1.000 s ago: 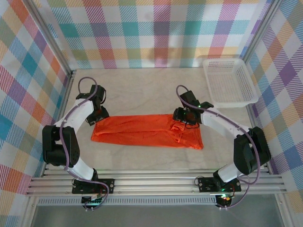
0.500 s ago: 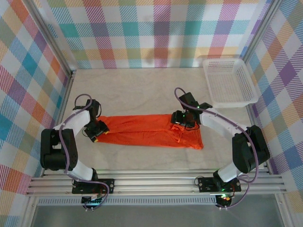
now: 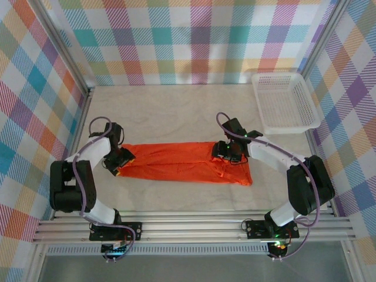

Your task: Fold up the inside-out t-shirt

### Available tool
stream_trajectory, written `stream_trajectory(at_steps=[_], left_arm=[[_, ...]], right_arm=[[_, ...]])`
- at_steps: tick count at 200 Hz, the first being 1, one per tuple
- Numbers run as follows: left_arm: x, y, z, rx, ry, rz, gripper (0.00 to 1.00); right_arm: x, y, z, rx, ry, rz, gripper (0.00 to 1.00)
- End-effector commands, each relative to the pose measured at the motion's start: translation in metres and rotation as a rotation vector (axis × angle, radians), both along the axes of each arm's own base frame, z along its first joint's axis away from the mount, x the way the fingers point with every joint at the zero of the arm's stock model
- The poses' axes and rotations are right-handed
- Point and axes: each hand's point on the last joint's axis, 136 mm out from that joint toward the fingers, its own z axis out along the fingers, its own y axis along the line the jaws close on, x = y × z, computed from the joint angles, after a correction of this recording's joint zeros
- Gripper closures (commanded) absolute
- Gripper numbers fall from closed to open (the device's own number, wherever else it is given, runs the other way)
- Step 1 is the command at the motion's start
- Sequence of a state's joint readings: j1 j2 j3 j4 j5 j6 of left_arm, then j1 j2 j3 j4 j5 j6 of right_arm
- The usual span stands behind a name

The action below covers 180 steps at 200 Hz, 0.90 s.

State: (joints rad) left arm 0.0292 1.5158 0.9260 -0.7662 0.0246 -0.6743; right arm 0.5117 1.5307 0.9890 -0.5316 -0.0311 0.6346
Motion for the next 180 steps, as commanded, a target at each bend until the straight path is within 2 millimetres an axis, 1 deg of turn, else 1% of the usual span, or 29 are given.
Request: stream_trajectory(at_steps=[1,36,58,78,91,101,109,114,119,131,141,145,160,180], left_arm=[[0.002,0.012,0.010,0.011,-0.059,0.077,0.32],[0.007,0.006,0.001,-0.044,-0.059,0.093,0.37],[0.003,0.005,-0.006,-0.050,-0.031,0.094,0.37],[-0.001,0.007,-0.013,-0.042,-0.013,0.104,0.37],[-0.002,0.008,-0.018,-0.040,-0.004,0.109,0.39],[-0.002,0.010,-0.021,-0.030,0.002,0.113,0.45],[0.000,0.012,-0.024,-0.027,0.005,0.115,0.52],[0.001,0.013,-0.026,-0.024,0.008,0.116,0.59],[0.002,0.013,-0.027,-0.022,0.012,0.119,0.68],[0.005,0.014,-0.027,-0.019,0.015,0.119,0.87],[0.009,0.015,-0.021,-0.018,0.005,0.121,0.98],[0.010,0.015,-0.018,-0.016,-0.001,0.121,1.00],[0.016,0.018,0.000,0.000,-0.033,0.120,1.00],[0.027,0.024,0.029,0.033,-0.088,0.107,1.00]], right_arm=[[-0.003,0.005,0.001,0.018,0.002,0.019,0.42],[0.000,0.006,0.007,0.019,-0.008,0.021,0.42],[0.001,0.005,0.009,0.015,-0.017,0.018,0.42],[0.000,0.003,0.008,0.011,-0.013,0.011,0.42],[-0.001,0.003,0.006,0.013,-0.010,0.010,0.42],[-0.001,0.003,0.006,0.014,-0.009,0.009,0.42],[-0.001,0.004,0.006,0.016,-0.009,0.009,0.42],[-0.001,0.003,0.006,0.015,-0.008,0.008,0.42],[-0.001,0.003,0.006,0.016,-0.008,0.009,0.42],[-0.001,0.003,0.007,0.012,-0.009,0.010,0.43],[-0.002,0.001,0.005,0.005,-0.009,0.009,0.43],[-0.002,0.000,0.004,0.001,-0.007,0.008,0.44],[-0.005,-0.002,-0.002,-0.011,0.002,0.000,0.44],[-0.009,-0.006,-0.014,-0.024,0.029,-0.015,0.45]])
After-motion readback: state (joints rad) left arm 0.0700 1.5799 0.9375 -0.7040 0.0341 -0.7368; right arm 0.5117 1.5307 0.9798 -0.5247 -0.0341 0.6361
